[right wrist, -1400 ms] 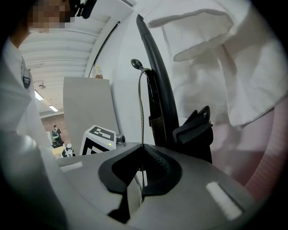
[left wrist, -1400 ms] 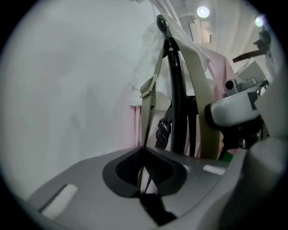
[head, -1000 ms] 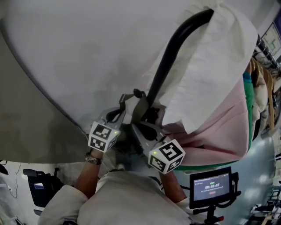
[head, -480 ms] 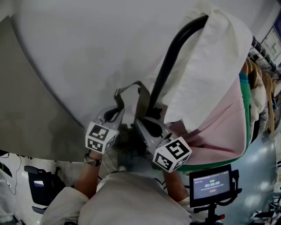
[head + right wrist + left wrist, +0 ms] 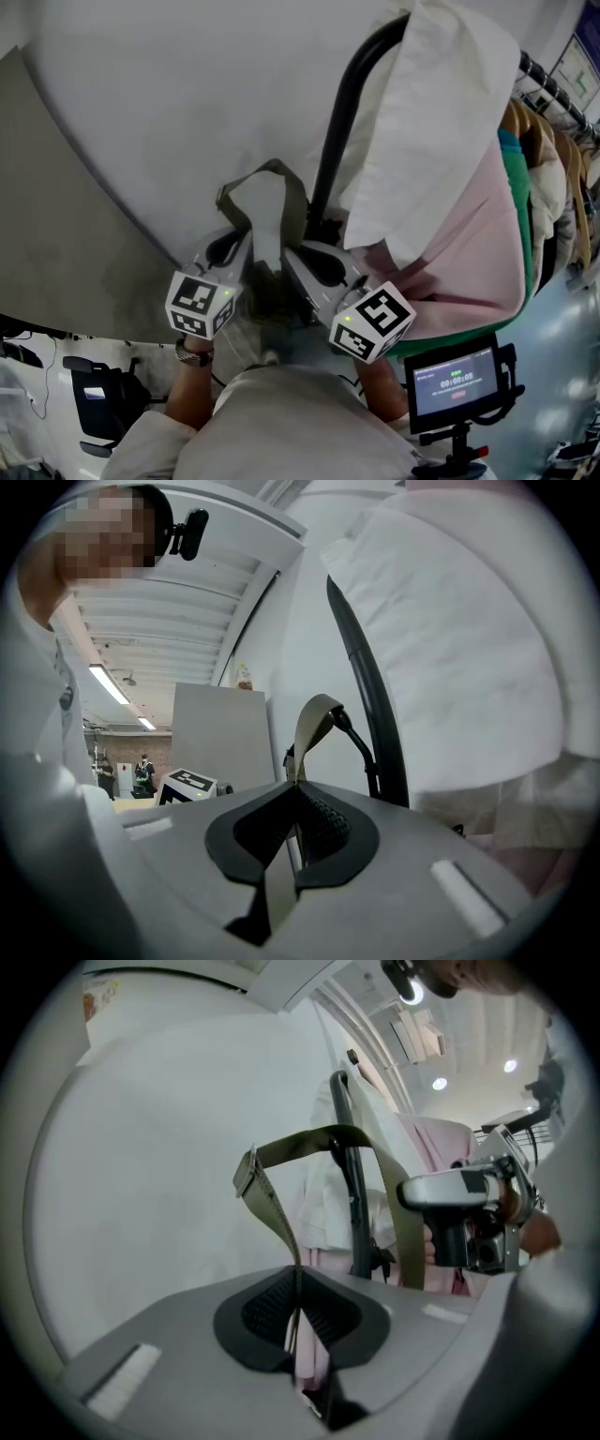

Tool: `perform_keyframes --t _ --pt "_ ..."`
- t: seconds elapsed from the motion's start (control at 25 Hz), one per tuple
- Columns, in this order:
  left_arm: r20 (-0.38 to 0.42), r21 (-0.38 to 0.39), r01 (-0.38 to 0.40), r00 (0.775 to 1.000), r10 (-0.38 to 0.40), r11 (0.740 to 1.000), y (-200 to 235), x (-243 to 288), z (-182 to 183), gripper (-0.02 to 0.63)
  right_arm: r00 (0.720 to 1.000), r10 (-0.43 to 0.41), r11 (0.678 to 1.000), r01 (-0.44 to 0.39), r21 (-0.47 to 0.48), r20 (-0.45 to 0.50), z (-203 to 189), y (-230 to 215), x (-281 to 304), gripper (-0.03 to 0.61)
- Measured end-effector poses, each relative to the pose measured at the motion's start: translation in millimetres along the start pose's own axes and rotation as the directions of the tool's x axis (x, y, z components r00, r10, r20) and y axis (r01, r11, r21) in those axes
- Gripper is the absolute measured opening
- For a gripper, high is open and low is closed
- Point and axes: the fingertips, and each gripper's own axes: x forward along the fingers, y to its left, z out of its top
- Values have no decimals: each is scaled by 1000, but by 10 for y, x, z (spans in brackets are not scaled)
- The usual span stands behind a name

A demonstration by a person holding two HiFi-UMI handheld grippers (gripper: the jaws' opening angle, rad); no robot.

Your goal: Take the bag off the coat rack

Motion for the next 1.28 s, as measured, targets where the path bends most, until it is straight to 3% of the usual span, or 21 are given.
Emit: perform_keyframes --t 0.56,1.28 --pt "42 22 -59 997 58 998 -308 -529 244 14 997 72 996 -70 -58 32 161 104 -228 6" --pt "44 8 -90 995 89 996 -434 -595 217 14 994 106 993 -105 -62 15 107 80 -281 6"
